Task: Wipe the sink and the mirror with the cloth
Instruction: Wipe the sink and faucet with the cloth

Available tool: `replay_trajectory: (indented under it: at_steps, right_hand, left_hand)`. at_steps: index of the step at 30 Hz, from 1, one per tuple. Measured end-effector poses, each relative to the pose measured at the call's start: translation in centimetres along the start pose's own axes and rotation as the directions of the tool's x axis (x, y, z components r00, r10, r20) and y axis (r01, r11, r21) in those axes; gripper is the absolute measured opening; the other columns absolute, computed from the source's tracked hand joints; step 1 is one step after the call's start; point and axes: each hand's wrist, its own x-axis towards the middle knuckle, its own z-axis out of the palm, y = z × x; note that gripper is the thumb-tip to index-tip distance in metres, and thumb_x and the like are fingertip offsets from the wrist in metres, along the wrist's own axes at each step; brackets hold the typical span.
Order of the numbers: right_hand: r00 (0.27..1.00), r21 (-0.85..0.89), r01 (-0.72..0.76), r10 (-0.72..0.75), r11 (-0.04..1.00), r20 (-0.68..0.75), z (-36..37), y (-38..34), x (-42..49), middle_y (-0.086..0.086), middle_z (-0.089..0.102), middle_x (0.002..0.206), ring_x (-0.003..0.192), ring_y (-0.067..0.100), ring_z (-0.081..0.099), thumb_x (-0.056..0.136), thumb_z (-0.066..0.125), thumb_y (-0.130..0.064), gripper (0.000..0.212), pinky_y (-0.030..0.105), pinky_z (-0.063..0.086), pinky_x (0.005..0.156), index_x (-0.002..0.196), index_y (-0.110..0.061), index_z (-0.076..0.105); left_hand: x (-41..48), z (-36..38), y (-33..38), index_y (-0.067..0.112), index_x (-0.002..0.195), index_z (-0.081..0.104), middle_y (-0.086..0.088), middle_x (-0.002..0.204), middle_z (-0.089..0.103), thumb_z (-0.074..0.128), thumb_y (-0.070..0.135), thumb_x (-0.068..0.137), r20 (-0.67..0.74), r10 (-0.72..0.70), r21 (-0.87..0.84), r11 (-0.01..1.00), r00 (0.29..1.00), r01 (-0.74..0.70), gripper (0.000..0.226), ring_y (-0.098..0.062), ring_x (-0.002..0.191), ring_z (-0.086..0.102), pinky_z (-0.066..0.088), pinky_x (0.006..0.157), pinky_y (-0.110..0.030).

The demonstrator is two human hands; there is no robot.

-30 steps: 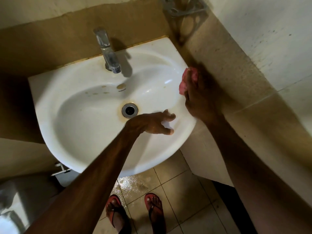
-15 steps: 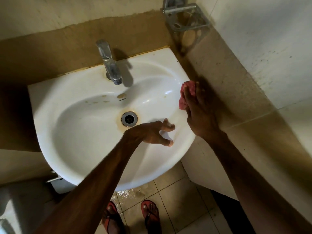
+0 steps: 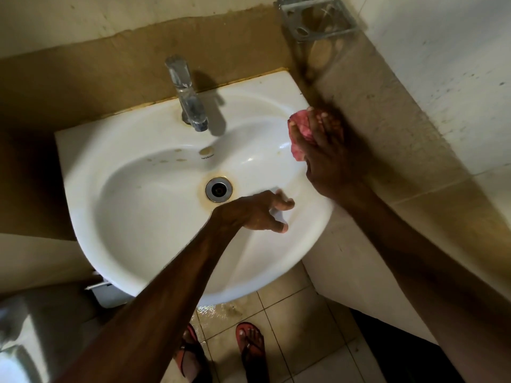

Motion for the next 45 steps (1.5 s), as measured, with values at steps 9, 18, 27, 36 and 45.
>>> replay_trajectory:
  at_steps: [9,18,27,36,45]
  right_hand:
    - [0.965,-0.163,0.123,-0.079,0.979,0.251,-1.3,-3.2,-3.2,0.017,0.013,0.174,0.162,0.038,0.005,0.096,0.015,-0.026,0.071,0.05,-0.005,0.132,0.165,-0.012,0.021]
    - [0.844,0.025,0.396,-0.375,0.918,0.384,4.5,-8.0,0.7,0.014,-0.008,0.175,0.162,0.035,-0.009,0.102,0.042,-0.024,0.076,0.049,-0.005,0.131,0.167,-0.018,0.004]
    - [0.709,0.203,0.472,-0.506,0.858,0.492,3.2,-5.1,-2.3,0.002,0.015,0.175,0.163,0.029,0.003,0.102,0.054,-0.01,0.07,0.048,-0.005,0.132,0.163,-0.031,0.028]
    - [0.897,0.01,0.376,-0.367,0.926,0.245,3.5,-4.3,0.7,0.008,0.027,0.172,0.162,0.035,0.014,0.092,0.047,-0.005,0.069,0.059,0.005,0.13,0.159,-0.024,0.041]
    - [0.855,0.011,0.34,-0.314,0.94,0.413,0.8,-6.2,-4.3,-0.003,0.059,0.143,0.139,0.028,0.047,0.094,0.04,-0.031,0.044,0.052,0.021,0.123,0.133,-0.03,0.061]
  left_hand:
    - [-2.1,2.1,-0.9,0.018,0.155,0.037,-0.005,0.159,0.04,0.061,0.042,0.097,-0.212,-0.092,0.11,0.987,0.973,0.117,0.067,-0.025,0.144,0.043,0.035,0.114,-0.033]
    - [-3.1,2.5,-1.6,0.014,0.158,0.028,-0.009,0.156,0.041,0.048,0.041,0.104,-0.123,-0.142,0.181,0.97,0.982,0.163,0.064,-0.028,0.13,0.054,0.045,0.105,-0.035]
    - [-4.4,2.1,-2.0,0.018,0.15,0.043,-0.008,0.138,0.056,0.054,0.034,0.101,-0.087,-0.206,0.275,0.936,0.975,0.222,0.052,-0.025,0.124,0.057,0.041,0.087,-0.027]
    - [-3.7,2.6,-3.0,0.018,0.15,0.046,-0.01,0.145,0.052,0.051,0.042,0.101,-0.09,-0.225,0.343,0.908,0.97,0.242,0.055,-0.029,0.132,0.053,0.044,0.103,-0.035]
    - [-5.2,2.9,-4.5,0.013,0.14,0.054,-0.01,0.142,0.057,0.048,0.024,0.1,-0.248,-0.197,0.271,0.926,0.948,0.263,0.042,-0.03,0.129,0.057,0.047,0.107,-0.039]
